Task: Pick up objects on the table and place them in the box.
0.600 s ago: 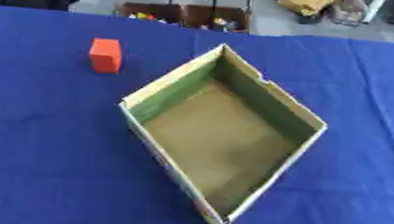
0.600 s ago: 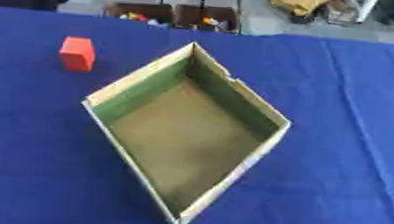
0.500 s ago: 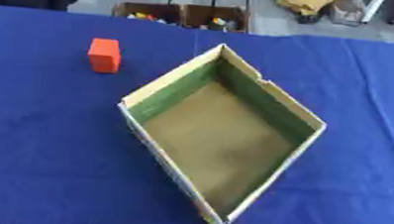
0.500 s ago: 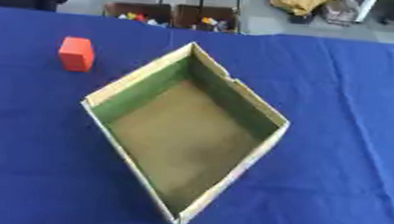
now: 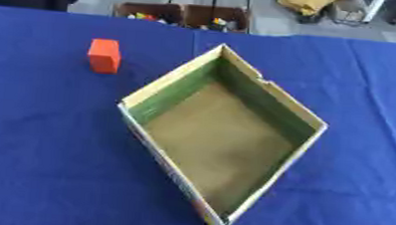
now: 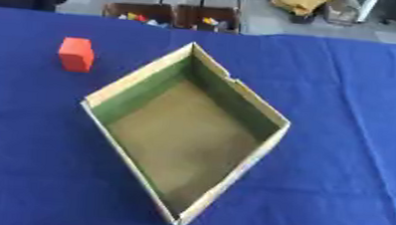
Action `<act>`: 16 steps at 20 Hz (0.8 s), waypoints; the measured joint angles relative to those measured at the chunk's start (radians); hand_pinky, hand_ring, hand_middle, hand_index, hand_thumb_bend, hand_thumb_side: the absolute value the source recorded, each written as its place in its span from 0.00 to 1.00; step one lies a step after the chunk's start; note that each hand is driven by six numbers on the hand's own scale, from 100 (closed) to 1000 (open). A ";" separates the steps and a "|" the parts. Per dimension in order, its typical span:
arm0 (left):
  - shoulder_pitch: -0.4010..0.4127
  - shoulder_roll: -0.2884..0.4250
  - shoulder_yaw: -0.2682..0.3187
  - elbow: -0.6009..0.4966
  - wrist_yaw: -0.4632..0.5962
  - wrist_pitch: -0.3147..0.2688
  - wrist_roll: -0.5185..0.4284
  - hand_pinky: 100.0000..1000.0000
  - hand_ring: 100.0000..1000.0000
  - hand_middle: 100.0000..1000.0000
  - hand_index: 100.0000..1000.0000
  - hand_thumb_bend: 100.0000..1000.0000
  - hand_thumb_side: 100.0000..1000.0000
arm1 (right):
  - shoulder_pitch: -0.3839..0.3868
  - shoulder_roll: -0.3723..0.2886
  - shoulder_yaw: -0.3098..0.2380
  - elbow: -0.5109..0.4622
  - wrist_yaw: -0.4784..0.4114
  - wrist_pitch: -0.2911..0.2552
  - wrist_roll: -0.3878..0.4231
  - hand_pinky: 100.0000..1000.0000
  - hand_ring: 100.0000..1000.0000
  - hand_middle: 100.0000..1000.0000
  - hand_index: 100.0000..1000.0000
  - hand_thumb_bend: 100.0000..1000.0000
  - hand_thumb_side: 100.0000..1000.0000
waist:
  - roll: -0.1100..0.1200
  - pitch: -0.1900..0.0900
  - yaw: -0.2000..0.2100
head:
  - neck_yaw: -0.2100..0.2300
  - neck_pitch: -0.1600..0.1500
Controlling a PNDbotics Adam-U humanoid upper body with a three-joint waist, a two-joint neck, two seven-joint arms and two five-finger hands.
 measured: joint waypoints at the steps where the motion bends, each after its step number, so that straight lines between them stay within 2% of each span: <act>1: 0.007 0.035 0.000 0.000 -0.019 0.028 -0.003 0.55 0.64 0.74 0.93 0.18 0.87 | 0.000 0.000 0.000 0.000 0.000 0.001 0.001 0.70 0.67 0.77 0.74 0.00 0.64 | 0.003 0.000 -0.004 | 0.000 0.000; 5: 0.019 0.163 -0.001 0.000 -0.095 0.167 -0.059 0.57 0.66 0.75 0.93 0.15 0.88 | 0.007 -0.001 0.001 0.000 0.000 0.003 0.004 0.70 0.67 0.77 0.74 0.00 0.64 | 0.011 -0.001 -0.013 | 0.001 -0.001; 9: 0.000 0.258 -0.018 0.025 -0.134 0.291 -0.152 0.58 0.68 0.76 0.94 0.15 0.87 | 0.009 -0.003 0.005 0.000 -0.002 0.003 0.008 0.70 0.67 0.77 0.74 0.00 0.64 | 0.023 -0.001 -0.027 | 0.010 -0.005; 12: -0.048 0.308 -0.032 0.091 -0.134 0.332 -0.205 0.59 0.69 0.77 0.94 0.15 0.87 | 0.010 -0.006 0.007 0.000 -0.005 0.005 0.013 0.70 0.67 0.77 0.74 0.00 0.64 | 0.029 -0.001 -0.040 | 0.021 -0.009; 16: -0.119 0.358 -0.057 0.210 -0.133 0.335 -0.282 0.62 0.74 0.81 0.96 0.14 0.87 | 0.014 -0.010 0.013 0.000 -0.009 0.005 0.020 0.70 0.67 0.77 0.74 0.00 0.64 | 0.039 -0.001 -0.055 | 0.036 -0.009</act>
